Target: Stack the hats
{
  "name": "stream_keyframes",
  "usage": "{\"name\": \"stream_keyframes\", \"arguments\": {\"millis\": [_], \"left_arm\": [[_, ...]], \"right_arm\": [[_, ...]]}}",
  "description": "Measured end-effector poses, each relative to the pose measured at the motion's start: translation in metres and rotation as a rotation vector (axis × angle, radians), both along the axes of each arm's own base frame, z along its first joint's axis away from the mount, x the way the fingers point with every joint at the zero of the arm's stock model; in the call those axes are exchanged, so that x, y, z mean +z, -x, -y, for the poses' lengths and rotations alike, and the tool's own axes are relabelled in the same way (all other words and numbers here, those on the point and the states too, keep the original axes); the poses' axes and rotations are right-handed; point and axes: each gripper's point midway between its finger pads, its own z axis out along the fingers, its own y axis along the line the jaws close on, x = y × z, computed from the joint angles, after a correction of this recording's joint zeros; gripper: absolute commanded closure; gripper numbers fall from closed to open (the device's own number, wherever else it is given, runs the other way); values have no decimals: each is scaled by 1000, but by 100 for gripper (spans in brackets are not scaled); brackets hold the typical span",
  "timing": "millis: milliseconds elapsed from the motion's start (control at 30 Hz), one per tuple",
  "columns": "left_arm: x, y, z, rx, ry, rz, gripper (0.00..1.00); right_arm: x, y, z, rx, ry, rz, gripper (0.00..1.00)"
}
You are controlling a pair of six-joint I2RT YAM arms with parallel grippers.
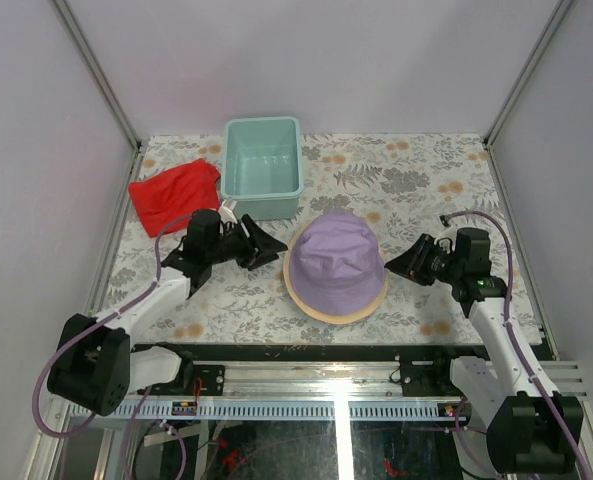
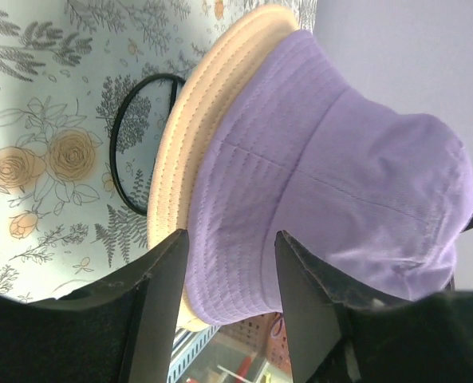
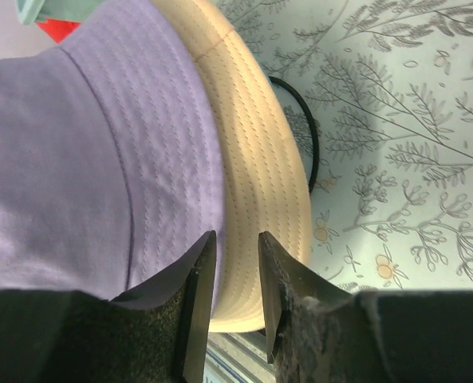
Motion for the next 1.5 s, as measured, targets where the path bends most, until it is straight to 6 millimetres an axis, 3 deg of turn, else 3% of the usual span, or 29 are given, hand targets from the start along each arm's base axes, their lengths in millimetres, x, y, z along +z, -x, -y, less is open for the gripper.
{"name": "stream_keyframes", "arguments": {"millis": [133, 267, 667, 867, 1100, 1200, 1267, 1333, 1400, 1500], "left_arm": [[15, -8, -13, 40, -38, 43, 50], [24, -20, -33, 100, -73, 70, 47], [27, -33, -71, 176, -216, 95, 37], [35, -40, -81, 199, -250, 123, 34], [40, -48, -96, 255, -266, 123, 32], [48, -50, -104, 287, -272, 137, 17], [58, -50, -110, 313, -284, 165, 4], [70, -49, -118, 350, -313, 209, 0], [78, -46, -131, 409, -361, 244, 0], [87, -37, -155, 522, -438, 277, 0]], "right_arm": [[-2, 9, 7, -13, 53, -25, 71], [8, 16, 8, -20, 62, -9, 77], [39, 38, -18, 24, -47, 20, 81], [31, 46, -41, 112, -46, -34, 81], [26, 43, -41, 112, -20, -52, 81], [33, 39, -33, 89, 42, -31, 76], [51, 32, -21, 52, 123, 18, 71], [78, 21, -6, 8, 215, 92, 68], [106, 6, 10, -45, 309, 181, 54], [120, -9, 28, -103, 415, 221, 29]]}}
